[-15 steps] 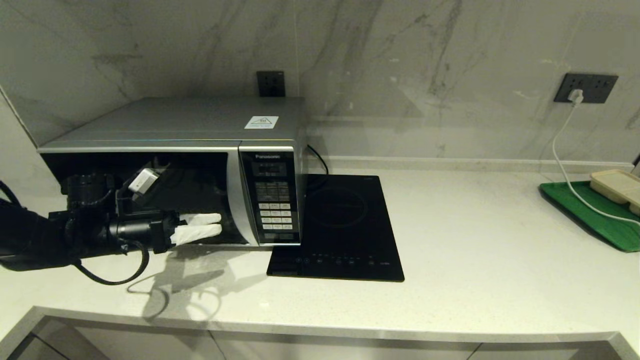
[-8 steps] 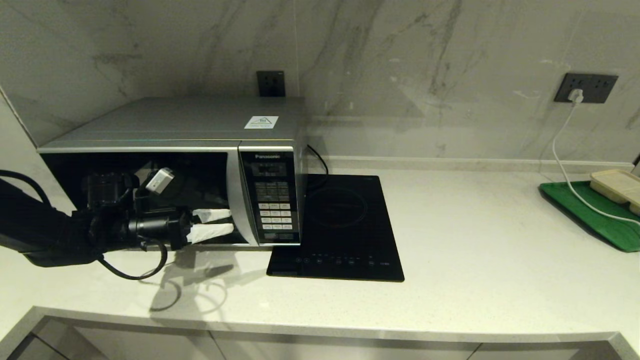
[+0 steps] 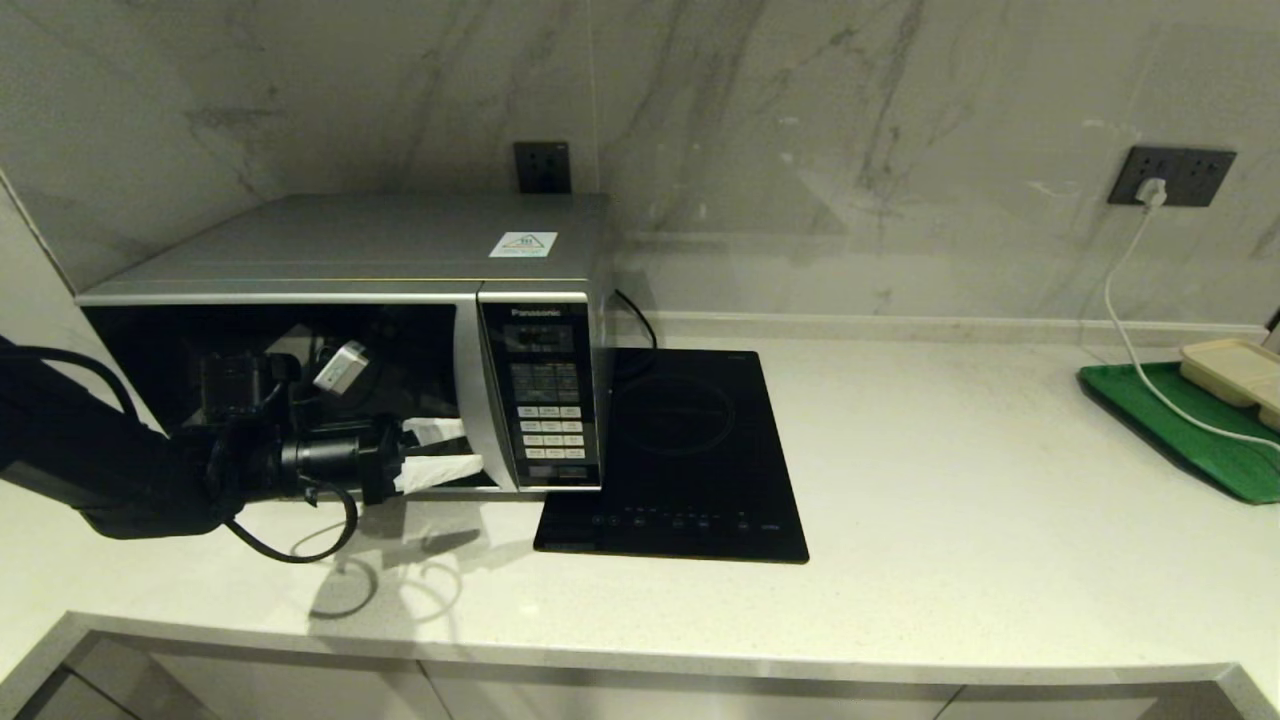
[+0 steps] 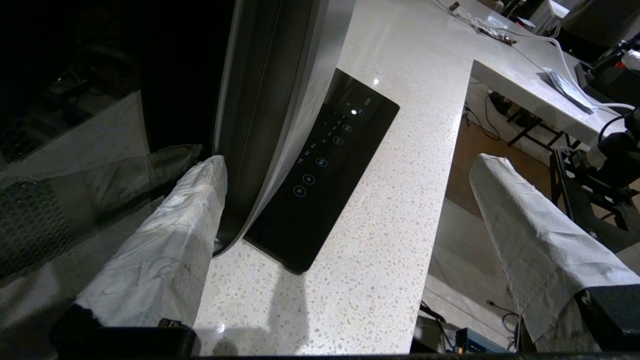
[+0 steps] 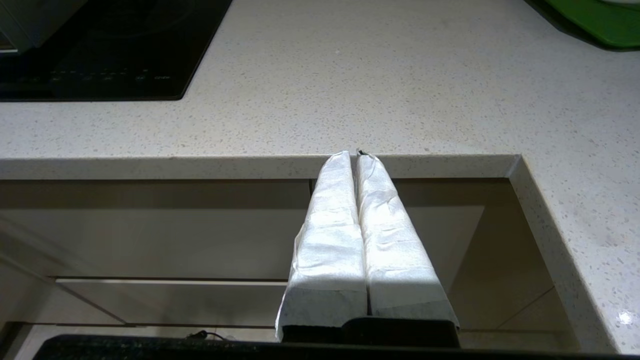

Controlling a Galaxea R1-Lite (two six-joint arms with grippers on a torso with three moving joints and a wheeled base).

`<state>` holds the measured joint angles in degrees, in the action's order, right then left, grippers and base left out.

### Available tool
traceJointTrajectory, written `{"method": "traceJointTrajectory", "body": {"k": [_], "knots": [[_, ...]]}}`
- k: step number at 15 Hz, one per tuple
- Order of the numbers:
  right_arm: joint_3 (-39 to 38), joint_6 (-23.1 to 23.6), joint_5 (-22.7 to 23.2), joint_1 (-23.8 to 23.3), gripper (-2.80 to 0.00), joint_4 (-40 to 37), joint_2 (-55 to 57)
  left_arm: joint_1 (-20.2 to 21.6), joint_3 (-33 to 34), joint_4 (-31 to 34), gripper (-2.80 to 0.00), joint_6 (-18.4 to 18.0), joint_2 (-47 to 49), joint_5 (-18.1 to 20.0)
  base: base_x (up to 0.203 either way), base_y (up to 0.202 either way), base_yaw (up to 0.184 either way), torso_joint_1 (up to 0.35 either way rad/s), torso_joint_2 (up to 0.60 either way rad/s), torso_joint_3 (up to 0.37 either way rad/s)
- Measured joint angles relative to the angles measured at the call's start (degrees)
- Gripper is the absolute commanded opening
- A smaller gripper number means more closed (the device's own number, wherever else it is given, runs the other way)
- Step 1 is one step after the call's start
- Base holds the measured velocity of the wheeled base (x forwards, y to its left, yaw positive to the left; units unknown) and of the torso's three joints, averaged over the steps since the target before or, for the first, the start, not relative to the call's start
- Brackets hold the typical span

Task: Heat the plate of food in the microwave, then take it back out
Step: Open the microwave oven

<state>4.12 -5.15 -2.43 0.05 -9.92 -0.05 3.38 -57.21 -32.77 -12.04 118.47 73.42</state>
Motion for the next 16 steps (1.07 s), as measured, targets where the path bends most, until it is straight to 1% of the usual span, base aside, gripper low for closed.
{"method": "traceJointTrajectory", "body": {"k": [9,11,14,15,16], "knots": [[-0.01,-0.02,-0.02,0.0,-2.8,-0.03,0.0,-2.26,0.1,0.06,0.0,0.45,-1.41,0.61,0.0,0.0,0.0,0.0,0.0,0.0],[0.02,-0.02,-0.02,0.0,-2.8,-0.05,0.0,-2.34,0.25,0.27,0.0,0.82,-1.61,1.5,0.0,0.0,0.0,0.0,0.0,0.0],[-0.01,-0.02,-0.02,0.0,-2.8,-0.03,0.0,-2.22,1.92,0.31,0.0,3.77,-2.58,2.4,0.0,0.0,0.0,0.0,0.0,0.0],[0.0,-0.02,0.01,0.0,-2.8,-0.02,0.0,-2.01,2.71,0.37,0.0,5.06,-3.12,3.35,0.0,0.0,0.0,0.0,0.0,0.0],[0.02,0.0,-0.01,0.0,-2.8,-0.03,0.0,-1.57,3.57,0.6,0.0,6.66,-3.74,5.41,0.0,0.0,0.0,0.0,0.0,0.0]]}}
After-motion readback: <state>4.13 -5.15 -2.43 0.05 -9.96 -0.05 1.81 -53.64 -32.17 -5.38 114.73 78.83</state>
